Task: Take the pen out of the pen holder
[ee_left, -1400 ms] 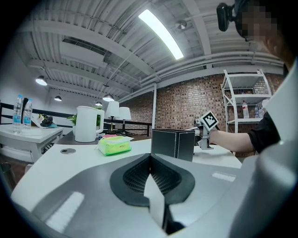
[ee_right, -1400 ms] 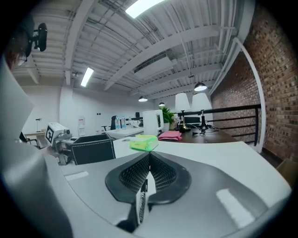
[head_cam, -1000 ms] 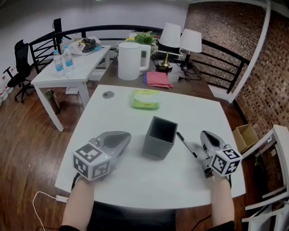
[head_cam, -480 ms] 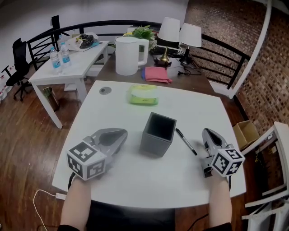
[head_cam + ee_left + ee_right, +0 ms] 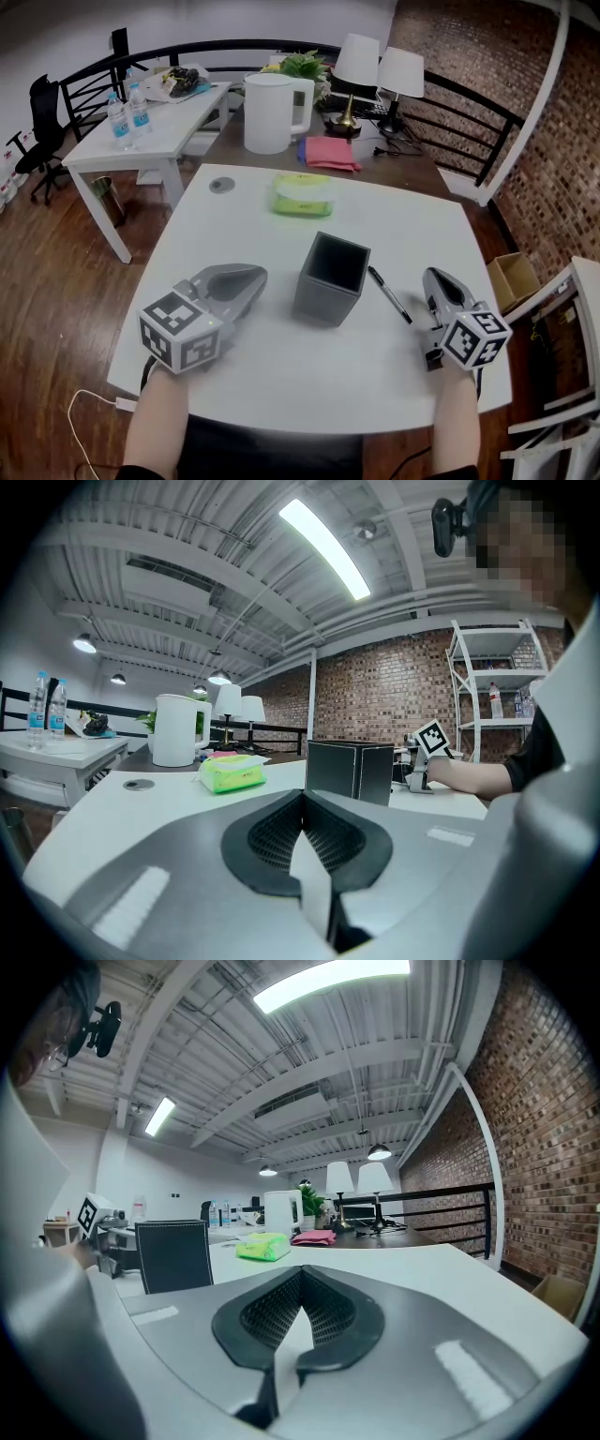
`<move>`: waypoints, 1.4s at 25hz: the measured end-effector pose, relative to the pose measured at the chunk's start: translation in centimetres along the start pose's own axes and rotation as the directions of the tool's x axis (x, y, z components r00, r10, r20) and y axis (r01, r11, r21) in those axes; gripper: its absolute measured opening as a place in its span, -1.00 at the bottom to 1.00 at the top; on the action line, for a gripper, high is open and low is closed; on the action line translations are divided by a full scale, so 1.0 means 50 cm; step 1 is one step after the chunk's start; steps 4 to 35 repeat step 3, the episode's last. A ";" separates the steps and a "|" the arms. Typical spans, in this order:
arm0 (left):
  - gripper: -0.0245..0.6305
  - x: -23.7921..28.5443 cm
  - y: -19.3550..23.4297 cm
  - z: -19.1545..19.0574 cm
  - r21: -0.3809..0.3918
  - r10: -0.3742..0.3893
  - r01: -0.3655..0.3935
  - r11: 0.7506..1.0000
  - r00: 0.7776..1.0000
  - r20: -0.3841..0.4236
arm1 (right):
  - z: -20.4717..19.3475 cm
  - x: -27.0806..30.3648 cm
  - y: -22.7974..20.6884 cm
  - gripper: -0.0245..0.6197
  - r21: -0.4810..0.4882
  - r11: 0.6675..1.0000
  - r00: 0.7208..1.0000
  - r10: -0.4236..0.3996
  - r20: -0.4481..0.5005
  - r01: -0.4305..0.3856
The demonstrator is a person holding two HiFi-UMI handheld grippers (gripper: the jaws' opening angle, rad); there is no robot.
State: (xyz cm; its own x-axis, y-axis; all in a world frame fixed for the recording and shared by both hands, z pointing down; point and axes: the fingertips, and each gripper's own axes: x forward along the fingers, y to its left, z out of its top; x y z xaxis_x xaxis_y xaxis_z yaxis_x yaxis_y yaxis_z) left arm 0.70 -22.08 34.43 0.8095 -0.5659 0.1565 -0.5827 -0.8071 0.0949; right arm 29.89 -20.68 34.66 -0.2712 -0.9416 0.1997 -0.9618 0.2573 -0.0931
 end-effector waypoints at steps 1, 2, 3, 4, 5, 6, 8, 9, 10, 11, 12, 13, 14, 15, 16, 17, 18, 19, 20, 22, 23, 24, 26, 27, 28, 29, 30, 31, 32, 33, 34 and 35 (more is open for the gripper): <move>-0.93 0.000 0.000 0.000 0.000 0.001 -0.001 1.000 1.000 0.000 | 0.001 0.000 0.001 -0.89 -0.002 1.000 1.000 0.002 0.000 -0.002; -0.93 0.000 0.000 0.000 -0.001 0.001 -0.001 1.000 1.000 0.000 | 0.002 -0.001 0.002 -0.89 -0.005 1.000 1.000 0.004 0.001 -0.004; -0.93 0.001 0.000 -0.001 -0.001 0.002 -0.002 1.000 1.000 -0.001 | 0.003 -0.001 0.003 -0.89 -0.008 1.000 1.000 0.006 0.002 -0.006; -0.93 0.001 0.000 -0.001 -0.001 0.002 -0.002 1.000 1.000 -0.001 | 0.003 -0.001 0.003 -0.89 -0.008 1.000 1.000 0.006 0.002 -0.006; -0.93 0.001 0.000 -0.001 -0.001 0.002 -0.002 1.000 1.000 -0.001 | 0.003 -0.001 0.003 -0.89 -0.008 1.000 1.000 0.006 0.002 -0.006; -0.93 0.001 0.000 -0.001 -0.001 0.002 -0.002 1.000 1.000 -0.001 | 0.003 -0.001 0.003 -0.89 -0.008 1.000 1.000 0.006 0.002 -0.006; -0.93 0.001 0.000 -0.001 -0.001 0.002 -0.002 1.000 1.000 -0.001 | 0.003 -0.001 0.003 -0.89 -0.008 1.000 1.000 0.006 0.002 -0.006; -0.93 0.001 0.000 -0.001 -0.001 0.002 -0.002 1.000 1.000 -0.001 | 0.003 -0.001 0.003 -0.89 -0.008 1.000 1.000 0.006 0.002 -0.006; -0.93 0.001 0.000 -0.001 -0.001 0.002 -0.002 1.000 1.000 -0.001 | 0.003 -0.001 0.003 -0.89 -0.008 1.000 1.000 0.006 0.002 -0.006; -0.93 0.001 0.000 -0.001 -0.001 0.002 -0.002 1.000 1.000 -0.001 | 0.003 -0.001 0.003 -0.89 -0.008 1.000 1.000 0.006 0.002 -0.006; -0.93 0.001 0.000 -0.001 -0.001 0.002 -0.002 1.000 1.000 -0.001 | 0.003 -0.001 0.003 -0.89 -0.008 1.000 1.000 0.006 0.002 -0.006; -0.93 0.001 0.000 -0.001 -0.001 0.002 -0.002 1.000 1.000 -0.001 | 0.003 -0.001 0.003 -0.89 -0.008 1.000 1.000 0.006 0.002 -0.006; -0.93 0.001 0.000 -0.001 -0.001 0.002 -0.002 1.000 1.000 -0.001 | 0.003 -0.001 0.003 -0.89 -0.008 1.000 1.000 0.006 0.002 -0.006; -0.93 0.001 0.000 -0.001 -0.001 0.002 -0.002 1.000 1.000 -0.001 | 0.003 -0.001 0.003 -0.89 -0.008 1.000 1.000 0.006 0.002 -0.006; -0.93 0.001 0.000 -0.001 -0.001 0.002 -0.002 1.000 1.000 -0.001 | 0.003 -0.001 0.003 -0.89 -0.008 1.000 1.000 0.006 0.002 -0.006; -0.93 0.001 0.000 -0.001 -0.001 0.002 -0.002 1.000 1.000 -0.001 | 0.003 -0.001 0.003 -0.89 -0.008 1.000 1.000 0.006 0.002 -0.006; -0.93 0.001 0.000 -0.001 -0.001 0.002 -0.002 1.000 1.000 -0.001 | 0.003 -0.001 0.003 -0.89 -0.008 1.000 1.000 0.006 0.002 -0.006; -0.93 0.001 0.000 -0.001 -0.001 0.002 -0.002 1.000 1.000 -0.001 | 0.003 -0.001 0.003 -0.89 -0.008 1.000 1.000 0.006 0.002 -0.006; -0.93 0.001 0.000 -0.001 -0.001 0.002 -0.002 1.000 1.000 -0.001 | 0.003 -0.001 0.003 -0.89 -0.008 1.000 1.000 0.006 0.002 -0.006; -0.93 0.001 0.000 -0.001 -0.001 0.002 -0.002 1.000 1.000 -0.001 | 0.003 -0.001 0.003 -0.89 -0.008 1.000 1.000 0.006 0.002 -0.006; -0.93 0.001 0.000 -0.001 -0.001 0.002 -0.002 1.000 1.000 -0.001 | 0.003 -0.001 0.003 -0.89 -0.008 1.000 1.000 0.006 0.002 -0.006; -0.93 0.001 0.000 -0.001 -0.001 0.002 -0.002 1.000 1.000 -0.001 | 0.003 -0.001 0.003 -0.89 -0.008 1.000 1.000 0.006 0.002 -0.006; -0.93 0.001 0.000 -0.001 -0.001 0.002 -0.002 1.000 1.000 -0.001 | 0.003 -0.001 0.003 -0.89 -0.008 1.000 1.000 0.006 0.002 -0.006; -0.93 0.001 0.000 -0.001 -0.001 0.002 -0.002 1.000 1.000 -0.001 | 0.003 -0.001 0.003 -0.89 -0.008 1.000 1.000 0.006 0.002 -0.006; -0.93 0.001 0.000 -0.001 -0.001 0.002 -0.002 1.000 1.000 -0.001 | 0.003 -0.001 0.003 -0.89 -0.008 1.000 1.000 0.006 0.002 -0.006; -0.93 0.001 0.000 -0.001 -0.001 0.002 -0.002 1.000 1.000 -0.001 | 0.003 -0.001 0.003 -0.89 -0.008 1.000 1.000 0.006 0.002 -0.006; -0.93 0.001 0.000 -0.001 -0.001 0.002 -0.002 1.000 1.000 -0.001 | 0.003 -0.001 0.003 -0.89 -0.008 1.000 1.000 0.006 0.002 -0.006; -0.93 0.001 0.000 -0.001 -0.001 0.002 -0.002 1.000 1.000 -0.001 | 0.003 -0.001 0.003 -0.89 -0.008 1.000 1.000 0.006 0.002 -0.006; -0.93 0.001 0.000 -0.001 -0.001 0.002 -0.002 1.000 1.000 -0.001 | 0.003 -0.001 0.003 -0.89 -0.008 1.000 1.000 0.006 0.002 -0.006; -0.93 0.001 0.000 -0.001 -0.001 0.002 -0.002 1.000 1.000 -0.001 | 0.003 -0.001 0.003 -0.89 -0.008 1.000 1.000 0.006 0.002 -0.006; -0.93 0.001 0.000 -0.001 -0.001 0.002 -0.002 1.000 1.000 -0.001 | 0.003 -0.001 0.003 -0.89 -0.008 1.000 1.000 0.006 0.002 -0.006; -0.93 0.001 0.000 -0.001 -0.001 0.002 -0.002 1.000 1.000 -0.001 | 0.003 -0.001 0.003 -0.89 -0.008 1.000 1.000 0.006 0.002 -0.006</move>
